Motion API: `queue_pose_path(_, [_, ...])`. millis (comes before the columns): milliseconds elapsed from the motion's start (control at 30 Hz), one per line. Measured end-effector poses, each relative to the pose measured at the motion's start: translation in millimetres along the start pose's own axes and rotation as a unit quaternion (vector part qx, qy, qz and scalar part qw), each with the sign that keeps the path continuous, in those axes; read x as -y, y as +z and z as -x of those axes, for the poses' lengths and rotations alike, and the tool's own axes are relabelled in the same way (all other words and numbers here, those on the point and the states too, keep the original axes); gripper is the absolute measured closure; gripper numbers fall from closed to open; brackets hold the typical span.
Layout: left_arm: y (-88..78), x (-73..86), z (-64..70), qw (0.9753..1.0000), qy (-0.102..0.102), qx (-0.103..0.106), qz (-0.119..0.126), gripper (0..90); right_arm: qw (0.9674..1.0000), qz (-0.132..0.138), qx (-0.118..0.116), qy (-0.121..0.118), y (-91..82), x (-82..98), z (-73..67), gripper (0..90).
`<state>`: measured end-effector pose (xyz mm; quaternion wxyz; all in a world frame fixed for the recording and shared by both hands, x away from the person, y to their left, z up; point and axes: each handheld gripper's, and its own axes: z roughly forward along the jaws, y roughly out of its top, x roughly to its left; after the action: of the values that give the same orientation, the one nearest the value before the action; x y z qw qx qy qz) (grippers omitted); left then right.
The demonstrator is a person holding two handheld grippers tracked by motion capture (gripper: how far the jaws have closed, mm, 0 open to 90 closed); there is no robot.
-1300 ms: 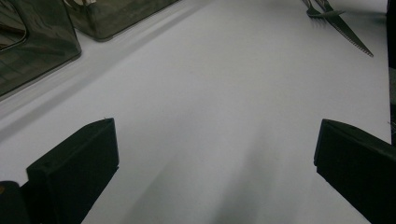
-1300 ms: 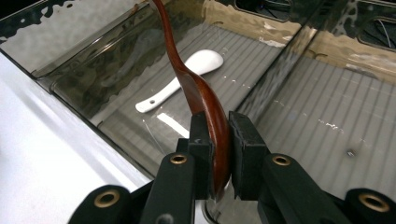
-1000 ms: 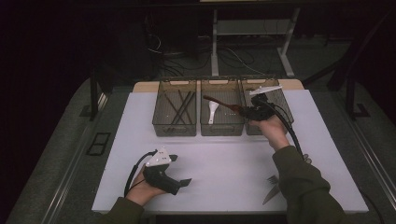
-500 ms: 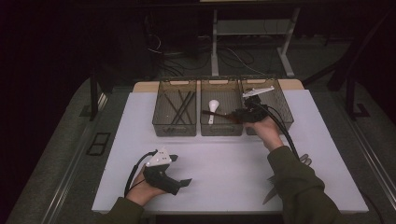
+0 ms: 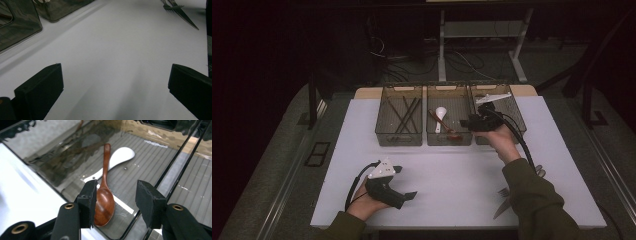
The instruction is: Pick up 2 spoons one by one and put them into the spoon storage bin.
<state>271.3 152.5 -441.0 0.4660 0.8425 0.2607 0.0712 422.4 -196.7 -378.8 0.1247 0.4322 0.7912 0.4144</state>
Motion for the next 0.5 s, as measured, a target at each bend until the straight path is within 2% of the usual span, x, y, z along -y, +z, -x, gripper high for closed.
queue_pose_path(200, [-0.1,0.2,-0.1,1.0000,-0.001,-0.001,0.000,0.0,0.9998,0.018,-0.009,-0.010,-16.5,2.7,0.2,46.8])
queue_pose_path(500, [-0.2,0.6,-0.8,1.0000,-0.002,-0.002,-0.001,0.0,0.9994,0.028,-0.017,-0.007,-36.0,13.6,8.0,45.6])
